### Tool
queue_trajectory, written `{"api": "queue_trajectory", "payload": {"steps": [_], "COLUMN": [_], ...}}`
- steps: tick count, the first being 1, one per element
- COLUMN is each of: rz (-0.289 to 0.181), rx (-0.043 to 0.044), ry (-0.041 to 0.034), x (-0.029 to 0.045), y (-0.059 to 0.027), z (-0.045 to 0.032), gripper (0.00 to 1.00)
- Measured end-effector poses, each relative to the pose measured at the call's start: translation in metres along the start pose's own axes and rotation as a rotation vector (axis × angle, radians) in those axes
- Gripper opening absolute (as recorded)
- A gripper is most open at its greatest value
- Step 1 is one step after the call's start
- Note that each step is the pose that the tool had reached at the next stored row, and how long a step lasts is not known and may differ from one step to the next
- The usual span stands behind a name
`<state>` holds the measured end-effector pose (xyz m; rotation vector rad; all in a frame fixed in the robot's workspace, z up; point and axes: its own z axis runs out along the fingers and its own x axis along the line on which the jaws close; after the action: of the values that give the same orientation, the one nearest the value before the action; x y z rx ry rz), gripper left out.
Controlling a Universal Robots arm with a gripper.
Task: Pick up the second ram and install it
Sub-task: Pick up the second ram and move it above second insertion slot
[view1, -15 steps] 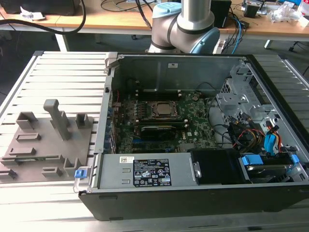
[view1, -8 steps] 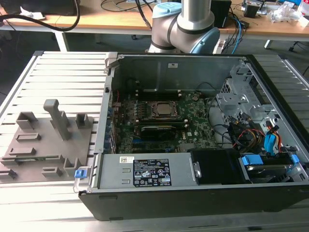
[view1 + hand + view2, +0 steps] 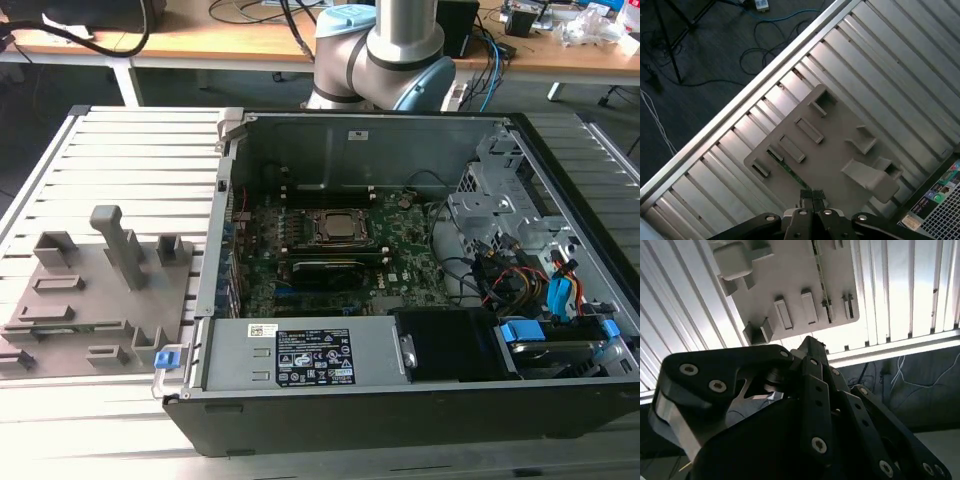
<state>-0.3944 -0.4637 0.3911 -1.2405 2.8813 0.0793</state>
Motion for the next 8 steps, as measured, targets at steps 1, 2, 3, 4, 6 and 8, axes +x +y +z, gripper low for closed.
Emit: {"api": "queue_trajectory", "payload": {"steps": [1, 2, 3, 4, 6, 8], "rz": [-0.013, -0.026, -0.054, -0.084, -0.115, -0.177], "rx": [-0.0003, -0.0006, -0.0013, -0.0020, -0.0027, -0.0042], "ry": [0.0006, 0.0012, 0.0025, 0.0038, 0.0052, 0.0080], "x": [0.0000, 0.0000, 0.0000, 0.0000, 0.0000, 0.0000], "y": [0.0000, 0.0000, 0.0000, 0.0000, 0.0000, 0.0000], "z": [0.0000, 0.0000, 0.0000, 0.0000, 0.0000, 0.0000], "gripper": [0.11, 0.11, 0.11, 0.11, 0.11, 0.11]}}
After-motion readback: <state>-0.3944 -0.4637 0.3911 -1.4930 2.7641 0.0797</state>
